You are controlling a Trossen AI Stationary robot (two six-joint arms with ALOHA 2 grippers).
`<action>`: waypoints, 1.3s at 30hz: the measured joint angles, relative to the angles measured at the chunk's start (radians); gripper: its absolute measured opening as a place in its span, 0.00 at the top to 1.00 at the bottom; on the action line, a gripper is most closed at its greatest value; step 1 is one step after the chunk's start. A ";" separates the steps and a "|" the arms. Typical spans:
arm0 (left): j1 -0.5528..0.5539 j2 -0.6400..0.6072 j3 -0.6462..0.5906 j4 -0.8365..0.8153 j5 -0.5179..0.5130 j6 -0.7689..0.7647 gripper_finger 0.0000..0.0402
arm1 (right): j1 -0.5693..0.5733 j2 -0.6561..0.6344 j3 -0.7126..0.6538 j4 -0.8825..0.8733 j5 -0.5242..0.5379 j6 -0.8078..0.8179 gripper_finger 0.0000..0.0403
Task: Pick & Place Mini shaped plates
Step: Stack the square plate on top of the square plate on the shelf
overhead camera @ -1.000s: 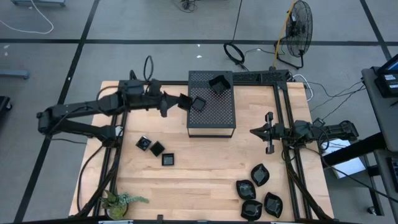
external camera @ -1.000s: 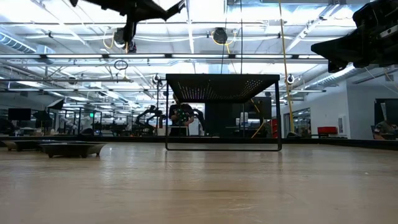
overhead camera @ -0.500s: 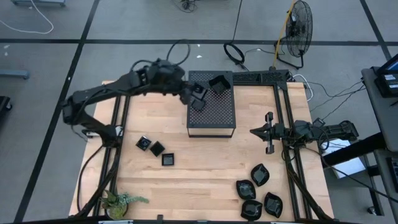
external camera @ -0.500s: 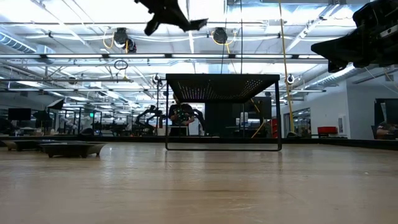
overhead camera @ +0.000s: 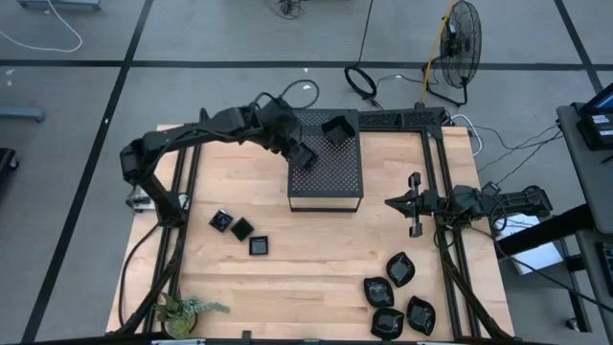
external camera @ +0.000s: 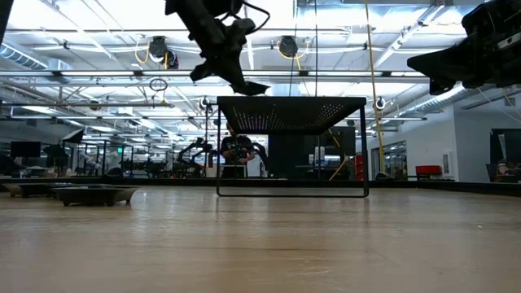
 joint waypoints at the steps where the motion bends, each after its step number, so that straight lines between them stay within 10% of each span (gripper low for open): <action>1: -0.006 0.008 0.000 0.002 0.000 0.000 0.98 | 0.000 0.000 0.000 0.000 0.000 0.000 1.00; 39: -0.037 0.028 0.000 0.013 -0.044 0.039 0.94 | 0.000 0.000 0.000 0.000 0.000 0.000 1.00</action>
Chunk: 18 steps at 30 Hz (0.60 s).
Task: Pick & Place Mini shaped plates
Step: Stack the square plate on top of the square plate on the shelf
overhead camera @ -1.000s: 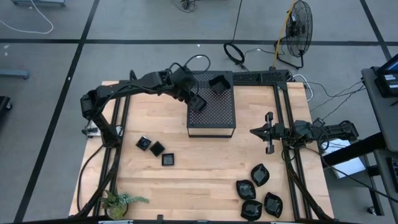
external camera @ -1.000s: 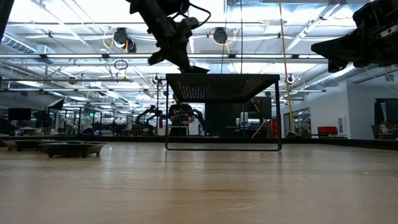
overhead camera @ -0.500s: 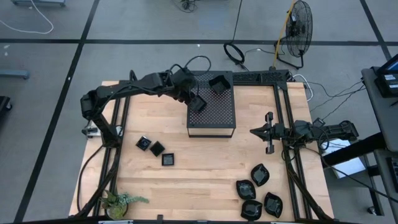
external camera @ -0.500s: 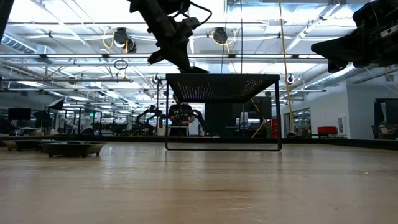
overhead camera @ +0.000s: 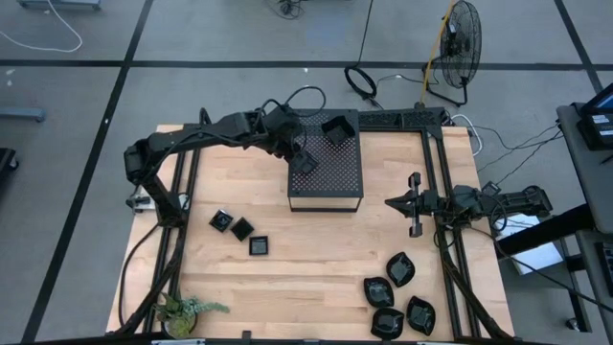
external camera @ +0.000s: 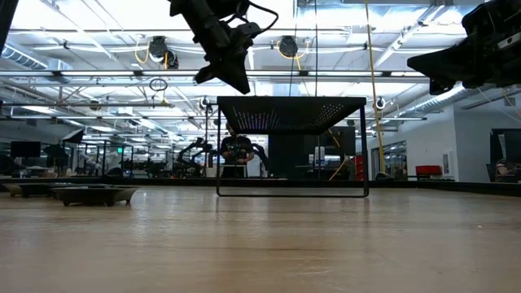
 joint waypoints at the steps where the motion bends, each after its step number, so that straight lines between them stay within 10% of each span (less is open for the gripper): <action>1: 0.000 -0.004 -0.001 -0.003 0.000 0.000 0.94 | 0.000 0.000 0.000 0.000 0.000 0.000 1.00; 13: -0.079 -0.216 -0.001 -0.323 0.012 -0.019 0.94 | 0.000 0.000 0.000 0.000 0.000 0.000 1.00; 18: -0.170 -0.282 -0.001 -0.541 -0.135 -0.082 0.94 | 0.000 0.000 0.000 0.000 0.000 0.000 1.00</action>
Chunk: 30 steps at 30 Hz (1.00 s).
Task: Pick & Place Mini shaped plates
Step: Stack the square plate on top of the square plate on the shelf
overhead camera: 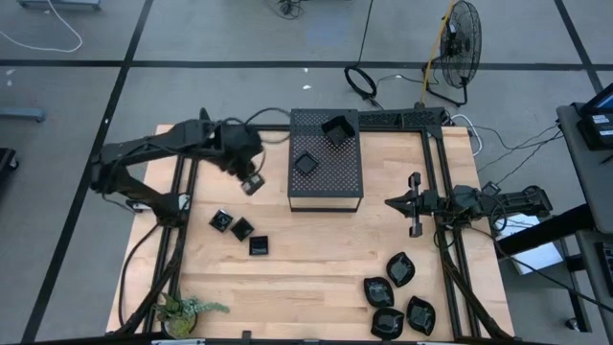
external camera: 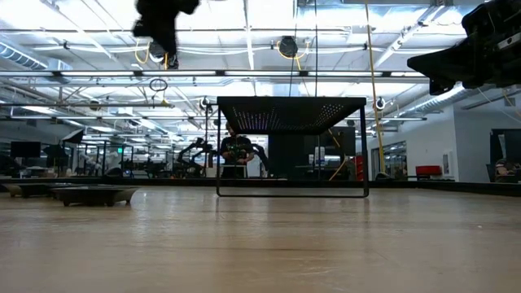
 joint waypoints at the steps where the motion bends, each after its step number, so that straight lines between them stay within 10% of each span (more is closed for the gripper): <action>1: -0.022 -0.011 -0.003 -0.037 -0.050 -0.037 0.94 | 0.000 0.000 0.000 0.000 0.000 0.000 1.00; 11: -0.215 -0.128 -0.253 -0.165 -0.321 -0.383 0.94 | 0.000 0.000 0.000 0.001 0.000 0.000 1.00; 30: -0.358 -0.184 -0.885 0.236 -0.004 -0.774 0.94 | 0.000 0.000 0.000 0.000 0.000 0.000 1.00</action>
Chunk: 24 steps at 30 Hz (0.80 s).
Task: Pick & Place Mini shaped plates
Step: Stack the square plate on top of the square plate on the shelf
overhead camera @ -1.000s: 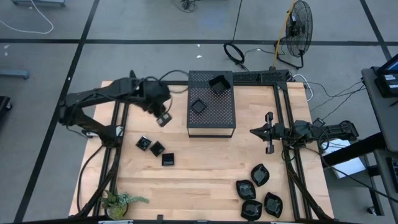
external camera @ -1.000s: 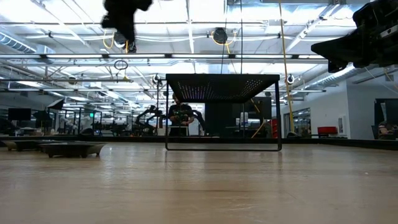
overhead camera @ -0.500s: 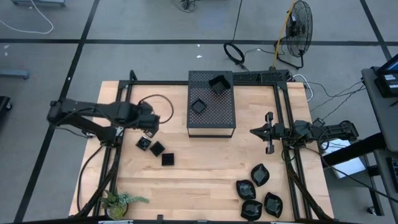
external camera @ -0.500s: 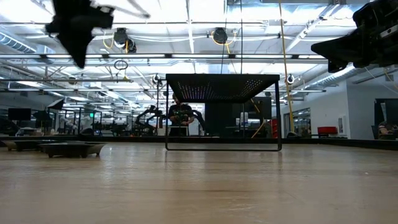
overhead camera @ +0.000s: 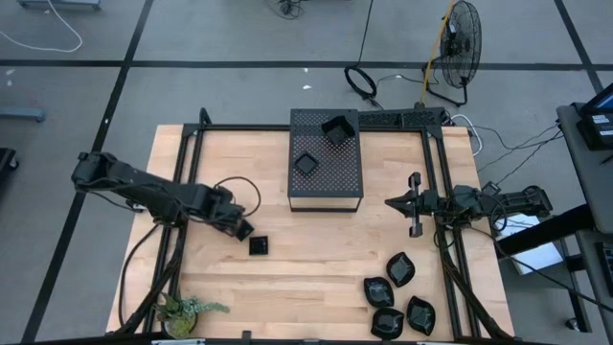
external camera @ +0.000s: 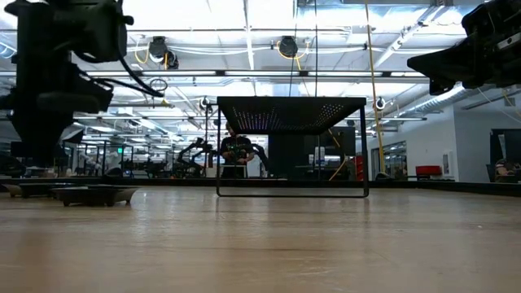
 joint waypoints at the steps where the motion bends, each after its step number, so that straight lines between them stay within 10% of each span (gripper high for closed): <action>1: -0.006 0.000 -0.010 0.030 0.000 -0.011 0.94 | 0.000 0.000 0.000 0.000 0.000 0.000 1.00; 24: -0.019 0.003 -0.127 0.282 -0.076 -0.107 0.94 | 0.000 0.000 0.000 0.000 0.000 0.000 1.00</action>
